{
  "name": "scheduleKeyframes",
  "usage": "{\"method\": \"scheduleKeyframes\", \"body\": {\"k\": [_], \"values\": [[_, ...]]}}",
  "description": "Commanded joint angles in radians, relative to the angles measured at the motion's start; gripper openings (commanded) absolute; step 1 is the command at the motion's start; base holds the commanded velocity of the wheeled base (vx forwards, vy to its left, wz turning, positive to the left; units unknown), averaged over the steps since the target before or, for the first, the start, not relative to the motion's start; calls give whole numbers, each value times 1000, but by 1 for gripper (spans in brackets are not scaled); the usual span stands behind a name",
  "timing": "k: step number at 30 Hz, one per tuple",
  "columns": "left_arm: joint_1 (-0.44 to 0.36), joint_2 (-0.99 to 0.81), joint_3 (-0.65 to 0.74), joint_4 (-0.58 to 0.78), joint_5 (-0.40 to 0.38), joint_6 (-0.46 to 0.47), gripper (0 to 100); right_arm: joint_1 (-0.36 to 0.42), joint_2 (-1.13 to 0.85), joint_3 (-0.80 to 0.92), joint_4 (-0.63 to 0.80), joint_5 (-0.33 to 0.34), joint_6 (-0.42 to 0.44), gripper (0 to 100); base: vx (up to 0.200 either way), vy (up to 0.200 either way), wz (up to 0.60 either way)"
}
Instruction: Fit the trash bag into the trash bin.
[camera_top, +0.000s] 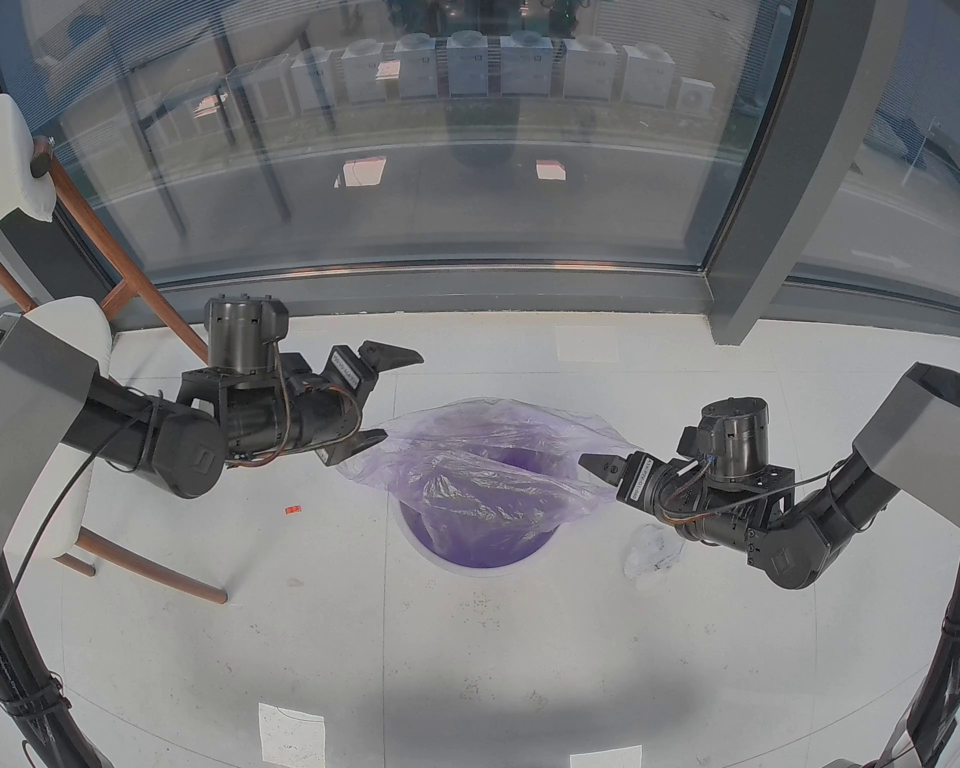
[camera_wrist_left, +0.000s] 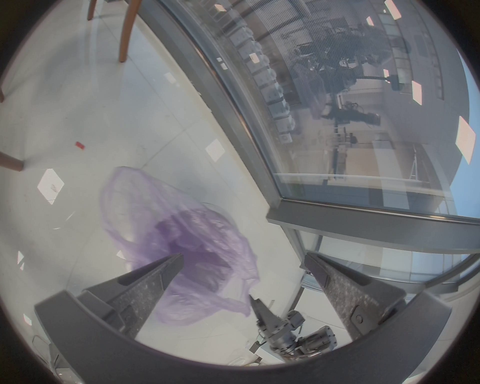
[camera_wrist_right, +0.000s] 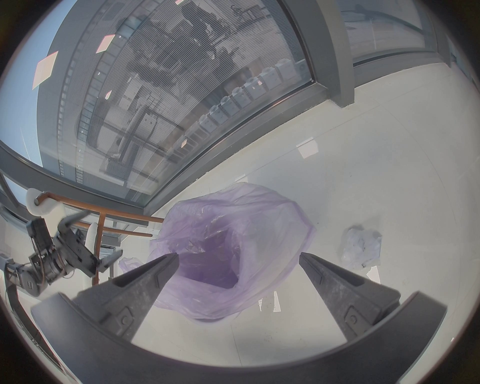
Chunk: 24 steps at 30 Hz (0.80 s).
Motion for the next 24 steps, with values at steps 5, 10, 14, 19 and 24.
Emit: {"method": "scheduleKeyframes", "body": {"k": [5,10,14,19,24], "values": [[-65,44,-115,148,7,-3,100,9,4,3,0,0,0,100,0,0,0],[-45,10,-164,214,25,46,100,9,7,3,0,0,0,100,0,0,0],[-28,-45,-171,256,31,66,100,14,10,3,0,0,0,100,0,0,0],[-30,-111,-176,487,33,69,100,14,10,3,0,0,0,100,0,0,0],[-34,-86,-247,675,57,53,100,12,47,8,-5,-23,2,100,0,0,0]]}}
